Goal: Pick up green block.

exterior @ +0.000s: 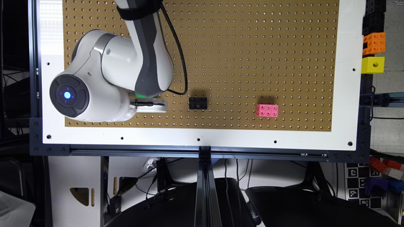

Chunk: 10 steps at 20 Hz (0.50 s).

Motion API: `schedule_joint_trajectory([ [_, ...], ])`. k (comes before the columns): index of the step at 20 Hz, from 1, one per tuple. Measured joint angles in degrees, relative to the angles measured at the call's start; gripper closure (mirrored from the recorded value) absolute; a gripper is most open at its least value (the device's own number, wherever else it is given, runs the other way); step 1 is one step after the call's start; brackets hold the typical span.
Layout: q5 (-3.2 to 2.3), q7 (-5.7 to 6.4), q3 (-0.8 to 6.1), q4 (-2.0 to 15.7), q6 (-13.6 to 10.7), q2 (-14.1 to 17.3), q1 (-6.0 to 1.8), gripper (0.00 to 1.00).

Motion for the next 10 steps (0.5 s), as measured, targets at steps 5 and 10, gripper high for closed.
schedule_joint_trajectory([
  [5, 0.00, 0.00, 0.00, 0.00, -3.2, -2.7, 0.00, 1.00],
  [10, 0.00, 0.04, 0.08, 0.01, -6.2, -5.8, 0.01, 1.00],
])
